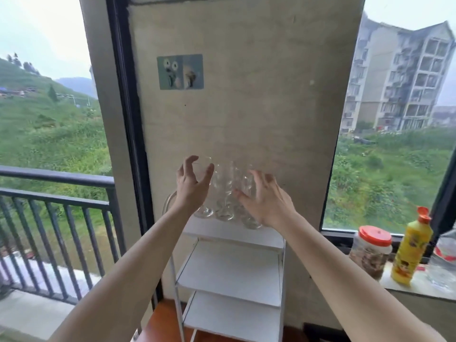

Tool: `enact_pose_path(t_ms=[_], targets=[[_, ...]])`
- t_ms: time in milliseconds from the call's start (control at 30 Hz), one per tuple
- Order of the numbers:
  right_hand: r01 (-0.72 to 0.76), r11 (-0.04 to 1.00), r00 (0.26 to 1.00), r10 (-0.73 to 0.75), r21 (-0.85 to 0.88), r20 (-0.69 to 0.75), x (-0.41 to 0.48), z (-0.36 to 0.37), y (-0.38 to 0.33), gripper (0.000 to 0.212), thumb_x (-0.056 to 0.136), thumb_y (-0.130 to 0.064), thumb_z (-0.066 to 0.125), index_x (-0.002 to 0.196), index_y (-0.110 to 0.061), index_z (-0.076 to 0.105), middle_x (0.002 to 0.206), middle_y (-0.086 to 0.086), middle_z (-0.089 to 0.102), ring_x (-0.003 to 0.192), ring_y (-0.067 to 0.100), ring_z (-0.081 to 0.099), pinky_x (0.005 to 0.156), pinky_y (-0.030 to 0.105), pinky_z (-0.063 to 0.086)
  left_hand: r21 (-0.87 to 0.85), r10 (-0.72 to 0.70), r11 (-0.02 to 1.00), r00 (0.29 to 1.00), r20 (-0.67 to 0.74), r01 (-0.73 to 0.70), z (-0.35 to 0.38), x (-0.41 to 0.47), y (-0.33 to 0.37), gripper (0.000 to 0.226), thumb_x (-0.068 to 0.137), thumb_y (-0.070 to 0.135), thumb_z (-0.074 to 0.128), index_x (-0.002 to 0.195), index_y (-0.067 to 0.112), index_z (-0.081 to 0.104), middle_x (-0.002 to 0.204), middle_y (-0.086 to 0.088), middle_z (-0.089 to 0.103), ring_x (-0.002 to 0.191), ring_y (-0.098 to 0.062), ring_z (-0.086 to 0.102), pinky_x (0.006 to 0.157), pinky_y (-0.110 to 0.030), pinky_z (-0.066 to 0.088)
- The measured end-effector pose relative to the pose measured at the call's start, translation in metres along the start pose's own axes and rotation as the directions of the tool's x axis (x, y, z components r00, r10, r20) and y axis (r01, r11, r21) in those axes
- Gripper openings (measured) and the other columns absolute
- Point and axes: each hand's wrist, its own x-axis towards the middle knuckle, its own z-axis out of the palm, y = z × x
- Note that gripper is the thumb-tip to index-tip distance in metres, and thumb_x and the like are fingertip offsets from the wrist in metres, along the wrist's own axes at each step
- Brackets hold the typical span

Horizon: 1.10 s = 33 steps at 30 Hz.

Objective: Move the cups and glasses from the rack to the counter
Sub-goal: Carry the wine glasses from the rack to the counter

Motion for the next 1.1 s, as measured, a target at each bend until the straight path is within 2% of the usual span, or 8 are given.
enact_pose_path(t_ms=[167, 333, 400, 567, 700, 800, 900, 1100], targets=[[-0.016, 0.997, 0.999, 0.02, 0.081, -0.045, 0.002, 0.008, 0.003, 0.047, 0.094, -0.062, 0.051, 0.123, -0.025, 0.045, 0.127, 0.007, 0.049, 0.097, 0.035, 0.061, 0.079, 0.038, 0.039, -0.079, 0.054, 0.995, 0.993, -0.101, -0.062, 0.008, 0.001, -0.005, 0.043, 0.093, 0.054, 0.057, 0.112, 0.029, 0.029, 0.125, -0.003, 0.044, 0.116, -0.022, 0.048, 0.087, -0.031, 0.034], [0.007, 0.985, 0.999, 0.001, 0.17, -0.047, 0.001, 0.008, 0.005, 0.037, 0.101, -0.046, 0.049, 0.125, -0.019, 0.043, 0.125, 0.009, 0.046, 0.085, 0.031, 0.052, 0.076, 0.034, 0.034, -0.266, 0.001, 0.962, 0.973, -0.23, -0.064, 0.006, -0.007, -0.004, 0.044, 0.087, 0.059, 0.062, 0.105, 0.033, 0.031, 0.121, -0.012, 0.056, 0.097, -0.025, 0.062, 0.077, -0.037, 0.05], [0.033, 0.972, 0.997, -0.015, 0.235, -0.081, 0.0, 0.009, 0.005, 0.039, 0.101, -0.043, 0.05, 0.129, -0.018, 0.039, 0.129, 0.01, 0.046, 0.099, 0.033, 0.055, 0.08, 0.032, 0.033, -0.289, 0.01, 0.954, 0.969, -0.247, -0.084, 0.0, -0.013, 0.0, 0.045, 0.086, 0.06, 0.063, 0.106, 0.033, 0.033, 0.119, -0.013, 0.059, 0.097, -0.024, 0.065, 0.08, -0.039, 0.054], [0.177, 0.916, 0.954, -0.069, 0.36, -0.293, -0.009, 0.008, 0.002, 0.062, 0.097, -0.037, 0.06, 0.147, -0.017, 0.03, 0.144, 0.006, 0.045, 0.128, 0.021, 0.05, 0.089, 0.031, 0.037, -0.301, 0.106, 0.926, 0.923, -0.369, -0.227, -0.014, -0.042, 0.021, 0.036, 0.09, 0.038, 0.069, 0.105, 0.023, 0.041, 0.101, -0.011, 0.066, 0.089, -0.019, 0.067, 0.06, -0.014, 0.049], [0.256, 0.847, 0.908, -0.046, 0.465, -0.417, -0.027, 0.004, -0.008, 0.083, 0.089, -0.038, 0.066, 0.156, -0.015, 0.023, 0.134, 0.003, 0.054, 0.094, 0.006, 0.066, 0.08, 0.028, 0.05, -0.272, 0.188, 0.907, 0.888, -0.419, -0.321, -0.029, -0.075, 0.033, 0.029, 0.09, 0.036, 0.07, 0.097, 0.027, 0.043, 0.086, 0.0, 0.063, 0.078, -0.01, 0.064, 0.063, -0.016, 0.049], [0.287, 0.78, 0.88, 0.016, 0.556, -0.476, -0.05, 0.001, -0.014, 0.092, 0.076, -0.051, 0.061, 0.154, -0.016, 0.027, 0.123, -0.005, 0.058, 0.088, -0.009, 0.063, 0.079, 0.021, 0.051, -0.245, 0.237, 0.9, 0.876, -0.42, -0.361, -0.032, -0.103, 0.031, 0.029, 0.091, 0.029, 0.07, 0.102, 0.015, 0.047, 0.091, -0.007, 0.063, 0.077, -0.002, 0.063, 0.065, -0.014, 0.049], [0.332, 0.764, 0.837, 0.033, 0.554, -0.546, -0.079, 0.001, -0.007, 0.08, 0.08, -0.045, 0.062, 0.149, -0.016, 0.034, 0.122, -0.001, 0.06, 0.093, 0.004, 0.066, 0.08, 0.04, 0.059, -0.238, 0.281, 0.889, 0.876, -0.392, -0.392, -0.028, -0.13, 0.022, 0.036, 0.09, 0.028, 0.068, 0.104, 0.001, 0.049, 0.091, -0.012, 0.063, 0.077, -0.002, 0.063, 0.064, -0.01, 0.047], [0.286, 0.815, 0.767, 0.121, 0.505, -0.63, -0.161, 0.001, 0.049, 0.07, 0.085, -0.03, 0.062, 0.146, -0.01, 0.034, 0.114, -0.008, 0.057, 0.094, 0.003, 0.064, 0.077, 0.023, 0.054, -0.394, 0.265, 0.854, 0.936, -0.234, -0.34, 0.007, -0.197, -0.003, 0.03, 0.088, 0.035, 0.065, 0.103, 0.017, 0.047, 0.093, -0.015, 0.063, 0.082, -0.022, 0.064, 0.068, -0.033, 0.054]])
